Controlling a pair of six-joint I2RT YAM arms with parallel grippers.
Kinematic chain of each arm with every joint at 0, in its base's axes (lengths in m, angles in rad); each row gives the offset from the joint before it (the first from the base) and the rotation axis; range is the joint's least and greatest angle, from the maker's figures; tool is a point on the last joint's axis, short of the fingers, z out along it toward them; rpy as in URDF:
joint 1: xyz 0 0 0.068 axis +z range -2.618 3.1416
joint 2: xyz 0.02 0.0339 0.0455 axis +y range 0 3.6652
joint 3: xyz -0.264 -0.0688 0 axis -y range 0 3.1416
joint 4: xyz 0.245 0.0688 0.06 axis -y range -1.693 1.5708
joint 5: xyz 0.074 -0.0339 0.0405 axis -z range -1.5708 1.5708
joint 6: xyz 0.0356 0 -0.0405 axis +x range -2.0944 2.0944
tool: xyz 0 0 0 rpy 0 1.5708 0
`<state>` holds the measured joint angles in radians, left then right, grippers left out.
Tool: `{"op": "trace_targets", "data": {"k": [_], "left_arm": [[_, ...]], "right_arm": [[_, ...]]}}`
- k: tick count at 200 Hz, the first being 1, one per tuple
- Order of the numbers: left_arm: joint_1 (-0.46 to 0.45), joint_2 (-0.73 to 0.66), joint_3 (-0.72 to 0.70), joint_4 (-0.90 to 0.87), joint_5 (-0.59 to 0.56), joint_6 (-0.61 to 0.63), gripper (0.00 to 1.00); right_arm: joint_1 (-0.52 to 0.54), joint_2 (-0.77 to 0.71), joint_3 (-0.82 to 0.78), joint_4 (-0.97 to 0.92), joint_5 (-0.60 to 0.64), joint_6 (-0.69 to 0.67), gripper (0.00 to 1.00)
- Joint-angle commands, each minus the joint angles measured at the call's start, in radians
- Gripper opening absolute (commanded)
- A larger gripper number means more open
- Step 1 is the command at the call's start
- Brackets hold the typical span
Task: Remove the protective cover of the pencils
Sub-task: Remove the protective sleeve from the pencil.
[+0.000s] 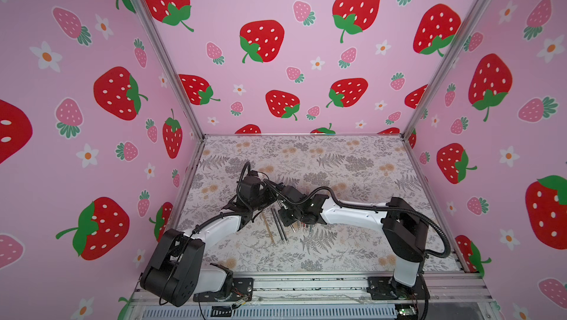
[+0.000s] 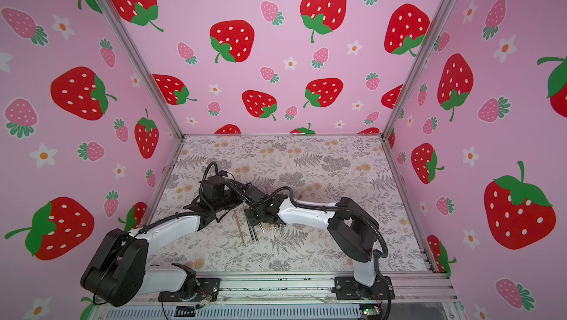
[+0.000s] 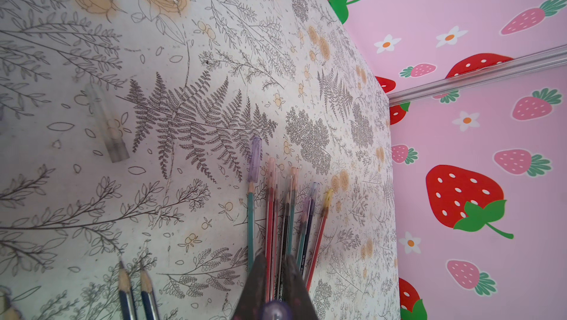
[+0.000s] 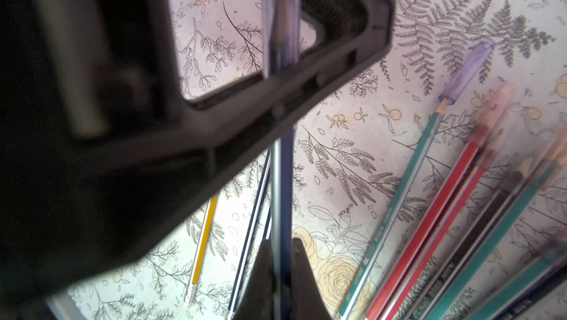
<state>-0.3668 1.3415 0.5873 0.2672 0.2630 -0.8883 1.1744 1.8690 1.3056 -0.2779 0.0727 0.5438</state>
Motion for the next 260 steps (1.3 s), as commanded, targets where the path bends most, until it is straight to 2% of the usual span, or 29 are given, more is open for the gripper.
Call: {"op": "trace_targets", "data": {"k": [1,34,116,260], "left_arm": [[-0.005,-0.010,0.029,-0.002,-0.005,-0.010,0.00],[-0.005,-0.016,0.038,-0.027,-0.022,-0.005,0.00],[0.002,-0.042,0.061,-0.074,-0.064,0.006,0.00],[0.105,-0.038,0.130,-0.130,-0.065,0.026,0.00]], "right_arm": [[0.010,0.005,0.000,0.018,-0.008,-0.004,0.03],[0.011,0.000,-0.010,0.026,-0.008,-0.005,0.00],[0.023,-0.024,-0.051,0.044,0.004,-0.010,0.00],[0.034,-0.063,-0.123,0.085,0.010,-0.010,0.00]]}}
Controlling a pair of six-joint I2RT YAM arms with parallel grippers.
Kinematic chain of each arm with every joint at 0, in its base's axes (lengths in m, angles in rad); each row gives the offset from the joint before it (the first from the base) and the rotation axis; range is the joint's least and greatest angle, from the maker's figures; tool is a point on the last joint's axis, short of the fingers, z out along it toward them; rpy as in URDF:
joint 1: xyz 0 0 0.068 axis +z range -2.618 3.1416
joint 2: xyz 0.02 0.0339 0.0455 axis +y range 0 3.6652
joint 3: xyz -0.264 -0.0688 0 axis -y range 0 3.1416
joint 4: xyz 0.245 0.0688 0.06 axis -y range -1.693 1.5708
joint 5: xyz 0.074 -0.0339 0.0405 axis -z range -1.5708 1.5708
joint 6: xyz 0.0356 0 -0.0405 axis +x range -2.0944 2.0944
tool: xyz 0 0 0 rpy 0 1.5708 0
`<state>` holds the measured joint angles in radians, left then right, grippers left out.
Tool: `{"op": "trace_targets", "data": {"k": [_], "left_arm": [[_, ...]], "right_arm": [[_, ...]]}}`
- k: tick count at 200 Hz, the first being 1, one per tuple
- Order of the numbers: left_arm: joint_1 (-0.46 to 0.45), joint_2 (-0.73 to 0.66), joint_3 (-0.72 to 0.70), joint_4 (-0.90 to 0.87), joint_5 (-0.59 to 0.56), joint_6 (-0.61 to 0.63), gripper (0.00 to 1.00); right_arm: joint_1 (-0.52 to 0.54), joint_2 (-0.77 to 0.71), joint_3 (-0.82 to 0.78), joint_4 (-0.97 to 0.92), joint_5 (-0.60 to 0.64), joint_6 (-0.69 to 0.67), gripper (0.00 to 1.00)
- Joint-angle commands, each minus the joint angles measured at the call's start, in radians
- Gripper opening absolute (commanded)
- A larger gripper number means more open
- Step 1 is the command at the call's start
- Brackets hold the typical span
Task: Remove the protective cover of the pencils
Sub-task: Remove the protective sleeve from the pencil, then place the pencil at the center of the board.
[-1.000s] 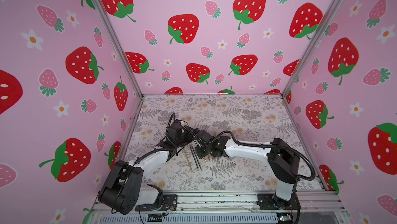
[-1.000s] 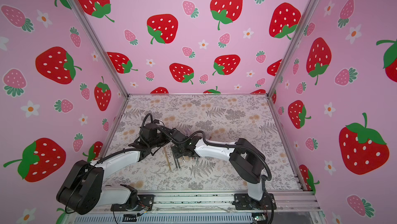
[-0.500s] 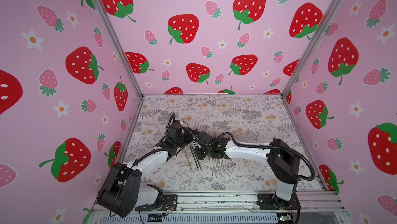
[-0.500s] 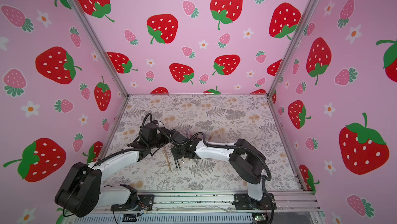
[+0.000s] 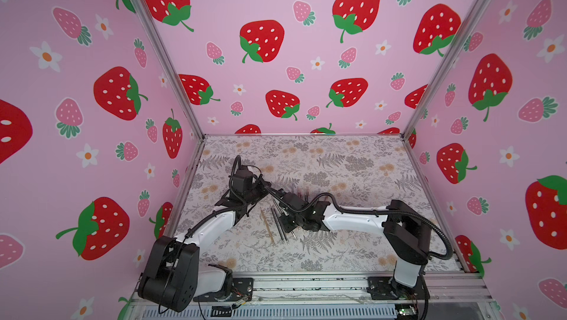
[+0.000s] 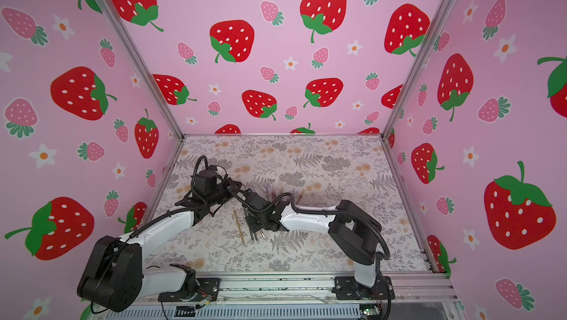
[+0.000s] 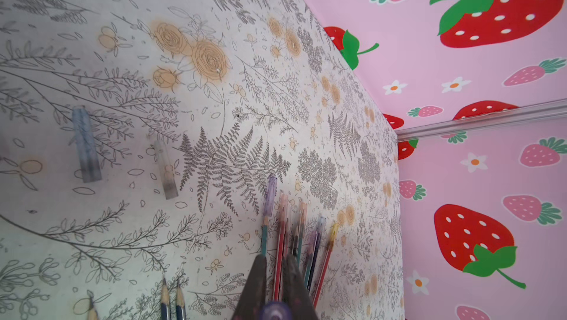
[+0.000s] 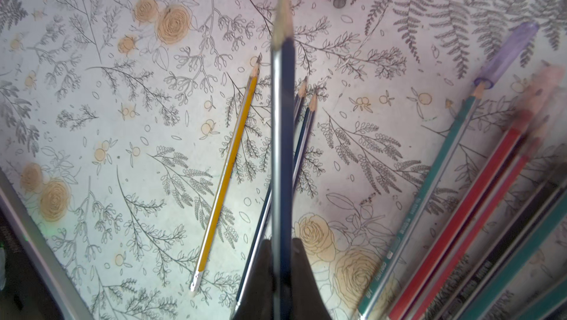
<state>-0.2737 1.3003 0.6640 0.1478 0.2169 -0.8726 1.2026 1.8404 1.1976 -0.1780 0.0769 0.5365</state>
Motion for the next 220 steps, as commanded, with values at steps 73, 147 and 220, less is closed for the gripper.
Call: {"op": "trace_targets", "data": {"k": [73,147,220], "left_arm": [[0.016,0.144,0.132,-0.016,-0.001,0.035,0.00],[0.014,0.345,0.284,-0.099,0.012,0.084,0.00],[0.011,0.482,0.388,-0.184,-0.001,0.120,0.00]], "right_arm": [[0.005,0.004,0.017,-0.081,0.068,0.056,0.00],[-0.017,0.133,0.107,-0.141,0.011,0.127,0.00],[-0.039,0.180,0.125,-0.169,-0.010,0.163,0.00]]}}
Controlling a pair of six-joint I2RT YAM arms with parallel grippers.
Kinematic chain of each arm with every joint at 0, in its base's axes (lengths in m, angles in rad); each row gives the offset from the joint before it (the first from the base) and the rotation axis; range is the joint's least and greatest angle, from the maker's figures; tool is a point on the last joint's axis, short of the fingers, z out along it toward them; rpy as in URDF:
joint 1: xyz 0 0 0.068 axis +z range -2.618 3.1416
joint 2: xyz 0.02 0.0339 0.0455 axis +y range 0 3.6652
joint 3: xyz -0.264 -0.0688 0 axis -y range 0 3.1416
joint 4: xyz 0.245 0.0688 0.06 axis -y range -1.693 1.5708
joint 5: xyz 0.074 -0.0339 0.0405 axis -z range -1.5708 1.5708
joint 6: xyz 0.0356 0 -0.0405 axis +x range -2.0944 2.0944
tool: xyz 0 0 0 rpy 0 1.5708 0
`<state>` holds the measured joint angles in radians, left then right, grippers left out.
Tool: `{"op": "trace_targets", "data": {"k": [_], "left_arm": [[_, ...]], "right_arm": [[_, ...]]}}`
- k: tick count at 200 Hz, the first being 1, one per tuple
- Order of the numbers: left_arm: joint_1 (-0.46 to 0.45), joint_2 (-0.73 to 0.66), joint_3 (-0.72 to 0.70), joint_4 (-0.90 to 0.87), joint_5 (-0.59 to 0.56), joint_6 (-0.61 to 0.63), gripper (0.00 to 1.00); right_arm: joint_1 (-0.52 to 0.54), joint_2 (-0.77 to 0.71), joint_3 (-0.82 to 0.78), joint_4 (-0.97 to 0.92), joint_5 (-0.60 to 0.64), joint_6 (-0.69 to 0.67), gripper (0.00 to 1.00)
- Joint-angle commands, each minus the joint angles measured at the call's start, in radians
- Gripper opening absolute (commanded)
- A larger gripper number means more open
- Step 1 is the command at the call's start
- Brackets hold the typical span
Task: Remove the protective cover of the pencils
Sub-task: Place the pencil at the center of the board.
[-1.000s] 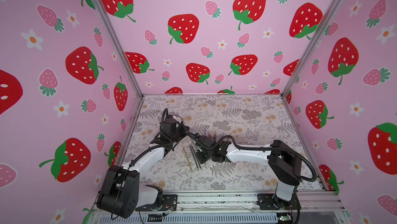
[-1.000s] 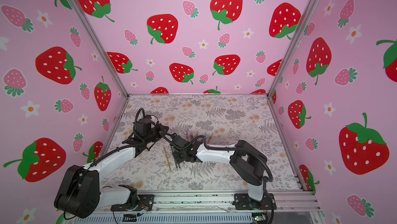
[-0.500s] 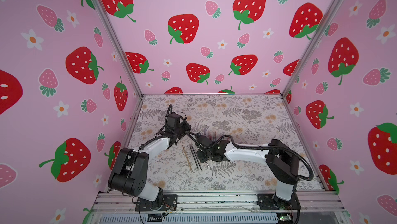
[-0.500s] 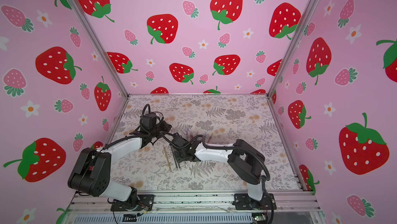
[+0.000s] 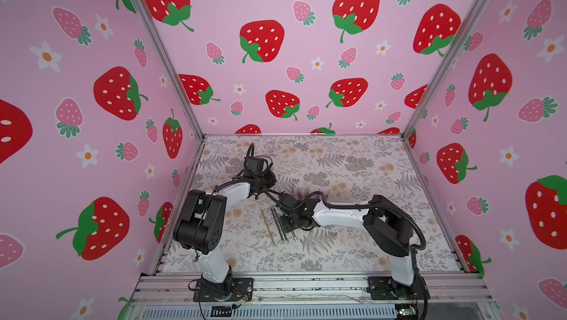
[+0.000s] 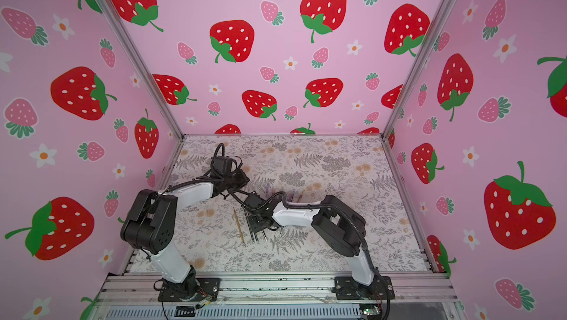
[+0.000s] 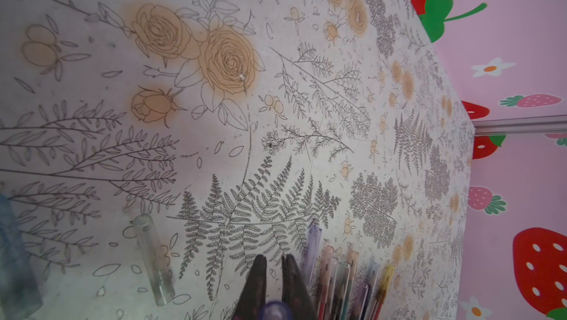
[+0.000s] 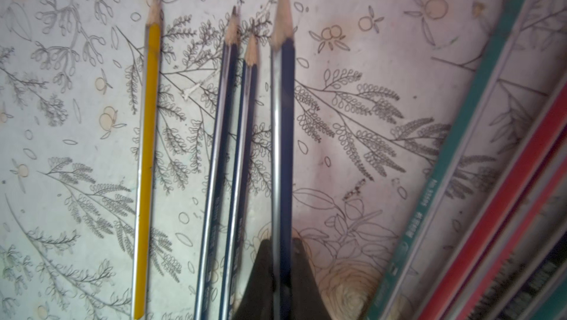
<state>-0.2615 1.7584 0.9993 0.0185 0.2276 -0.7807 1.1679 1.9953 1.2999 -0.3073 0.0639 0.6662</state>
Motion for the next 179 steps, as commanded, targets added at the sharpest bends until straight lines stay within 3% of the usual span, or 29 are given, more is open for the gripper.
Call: {"op": "trace_targets", "data": {"k": [1,123,179], "left_arm": [[-0.001,0.026,0.053,-0.056,-0.011,0.029,0.00],[-0.025,0.146,0.172,-0.202,-0.084,0.074,0.00],[-0.037,0.167,0.212,-0.282,-0.162,0.100,0.01]], "right_arm": [[-0.005,0.025,0.023,-0.040,0.004,0.034,0.00],[-0.007,0.022,0.023,-0.047,0.013,0.034,0.22],[-0.006,0.013,0.018,-0.033,0.011,0.026,0.26]]}}
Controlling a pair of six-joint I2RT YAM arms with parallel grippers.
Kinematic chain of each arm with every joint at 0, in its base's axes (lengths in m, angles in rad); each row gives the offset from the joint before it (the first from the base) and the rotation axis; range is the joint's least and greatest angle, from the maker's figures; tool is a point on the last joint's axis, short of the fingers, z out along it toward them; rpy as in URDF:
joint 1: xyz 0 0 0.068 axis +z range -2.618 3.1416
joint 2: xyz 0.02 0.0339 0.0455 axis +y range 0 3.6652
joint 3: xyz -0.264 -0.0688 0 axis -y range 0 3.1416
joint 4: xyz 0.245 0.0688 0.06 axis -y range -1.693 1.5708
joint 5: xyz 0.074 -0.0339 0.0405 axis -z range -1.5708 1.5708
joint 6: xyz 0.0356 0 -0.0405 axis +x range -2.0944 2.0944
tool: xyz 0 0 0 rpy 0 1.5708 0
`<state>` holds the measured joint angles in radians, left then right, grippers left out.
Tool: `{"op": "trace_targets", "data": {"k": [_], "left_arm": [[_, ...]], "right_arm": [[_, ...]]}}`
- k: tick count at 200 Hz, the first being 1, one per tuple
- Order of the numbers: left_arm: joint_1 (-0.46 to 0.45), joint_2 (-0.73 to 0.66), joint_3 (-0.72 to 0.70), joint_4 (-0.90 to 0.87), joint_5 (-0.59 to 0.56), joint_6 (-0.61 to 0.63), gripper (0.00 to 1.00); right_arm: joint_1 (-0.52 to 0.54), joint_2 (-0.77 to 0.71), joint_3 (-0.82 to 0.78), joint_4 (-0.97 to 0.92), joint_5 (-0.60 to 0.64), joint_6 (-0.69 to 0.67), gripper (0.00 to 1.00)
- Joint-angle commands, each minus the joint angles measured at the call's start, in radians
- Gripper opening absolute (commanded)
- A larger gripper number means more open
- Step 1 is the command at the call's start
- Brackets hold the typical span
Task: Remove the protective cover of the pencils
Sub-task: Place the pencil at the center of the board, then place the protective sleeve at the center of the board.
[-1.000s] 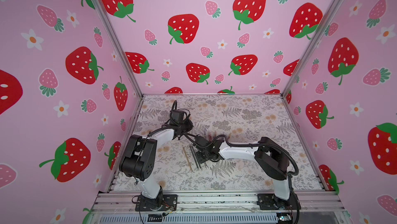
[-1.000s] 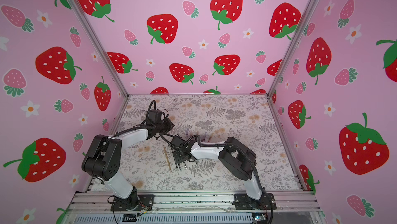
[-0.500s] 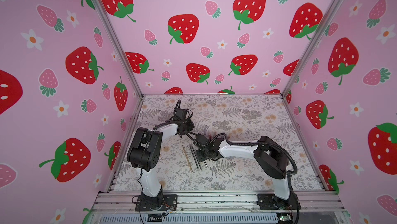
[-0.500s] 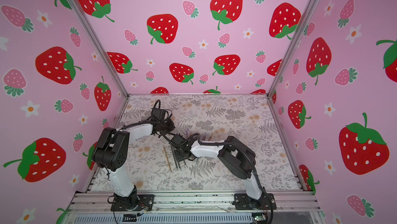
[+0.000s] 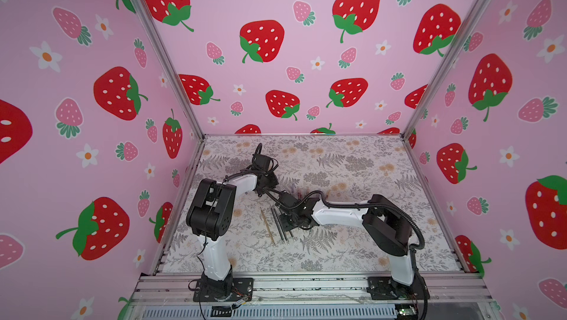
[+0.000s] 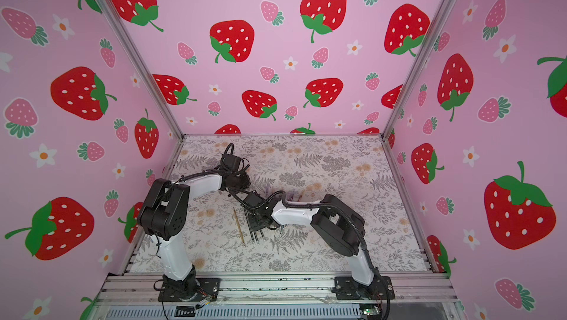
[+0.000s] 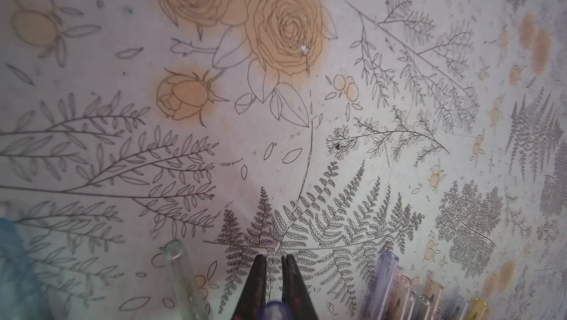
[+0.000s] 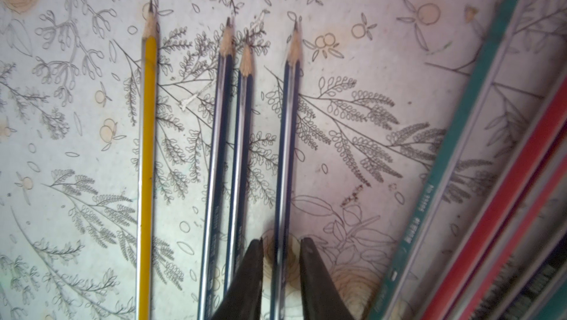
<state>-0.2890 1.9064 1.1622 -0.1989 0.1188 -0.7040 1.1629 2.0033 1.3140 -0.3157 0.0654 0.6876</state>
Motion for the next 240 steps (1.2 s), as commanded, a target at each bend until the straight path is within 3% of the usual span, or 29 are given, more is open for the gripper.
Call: {"op": "trace_targets", "data": {"k": [1,90,149,155,240], "left_arm": [[-0.010,0.020,0.049,-0.066,-0.054,0.025,0.01],[-0.034,0.062,0.118,-0.163,-0.118,0.047,0.04],[-0.057,0.077,0.164,-0.250,-0.199,0.056,0.04],[-0.060,0.077,0.168,-0.258,-0.206,0.055,0.09],[-0.078,0.088,0.189,-0.286,-0.217,0.071,0.19]], "right_arm": [[-0.002,0.003,0.003,-0.024,0.010,0.004,0.27],[-0.002,-0.083,0.001,-0.022,0.046,-0.036,0.38],[-0.021,-0.152,-0.029,-0.077,0.162,-0.011,0.37],[-0.028,-0.146,-0.026,-0.089,0.163,-0.006,0.36],[-0.076,-0.047,0.027,-0.138,0.127,0.003,0.33]]}}
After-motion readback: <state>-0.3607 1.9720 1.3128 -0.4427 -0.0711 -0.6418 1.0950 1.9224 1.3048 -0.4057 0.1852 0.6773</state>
